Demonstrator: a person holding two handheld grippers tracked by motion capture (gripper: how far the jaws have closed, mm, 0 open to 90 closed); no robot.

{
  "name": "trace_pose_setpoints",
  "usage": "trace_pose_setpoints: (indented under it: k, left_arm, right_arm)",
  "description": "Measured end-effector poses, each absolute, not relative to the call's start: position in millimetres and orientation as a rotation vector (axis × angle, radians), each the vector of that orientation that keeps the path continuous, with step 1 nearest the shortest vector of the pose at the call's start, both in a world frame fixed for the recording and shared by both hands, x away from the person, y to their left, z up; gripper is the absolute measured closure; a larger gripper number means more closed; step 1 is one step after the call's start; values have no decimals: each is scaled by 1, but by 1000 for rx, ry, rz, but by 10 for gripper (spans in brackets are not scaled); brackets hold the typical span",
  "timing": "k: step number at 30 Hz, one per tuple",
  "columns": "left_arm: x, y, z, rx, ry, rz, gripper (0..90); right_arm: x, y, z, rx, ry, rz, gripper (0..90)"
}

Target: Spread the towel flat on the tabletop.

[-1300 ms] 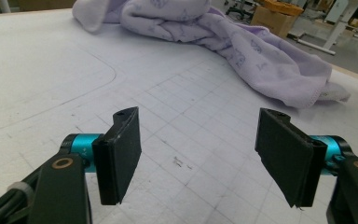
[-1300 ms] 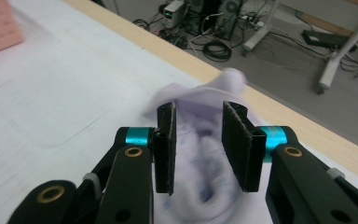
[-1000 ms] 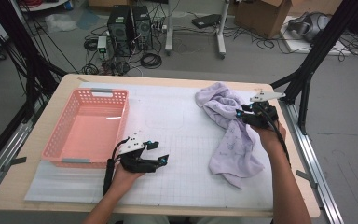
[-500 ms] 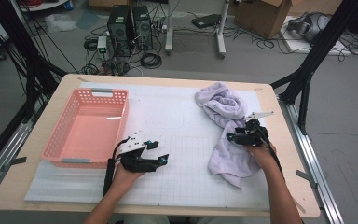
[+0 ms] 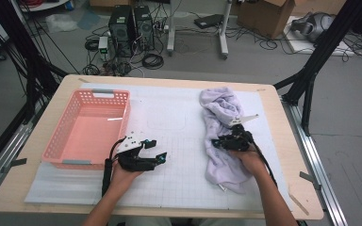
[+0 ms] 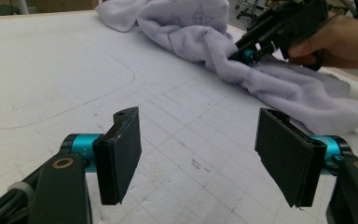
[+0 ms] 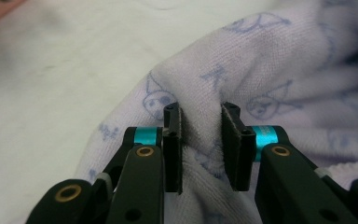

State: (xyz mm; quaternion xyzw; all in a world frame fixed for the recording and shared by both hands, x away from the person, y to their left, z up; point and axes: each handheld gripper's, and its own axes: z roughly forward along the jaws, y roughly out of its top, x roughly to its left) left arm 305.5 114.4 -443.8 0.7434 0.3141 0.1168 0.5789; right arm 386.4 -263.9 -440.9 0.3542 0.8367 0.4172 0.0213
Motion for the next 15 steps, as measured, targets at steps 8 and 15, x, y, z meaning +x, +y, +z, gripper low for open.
trace_pose_setpoints:
  k: [8, 15]
  left_arm:
    - [306, 118, -443, 1739, 736, 275, 315]
    - [305, 117, -443, 1747, 740, 276, 318]
  right_arm:
    - [370, -221, -432, 877, 2700, 1363, 620]
    - [366, -278, -402, 1099, 2348, 1252, 569]
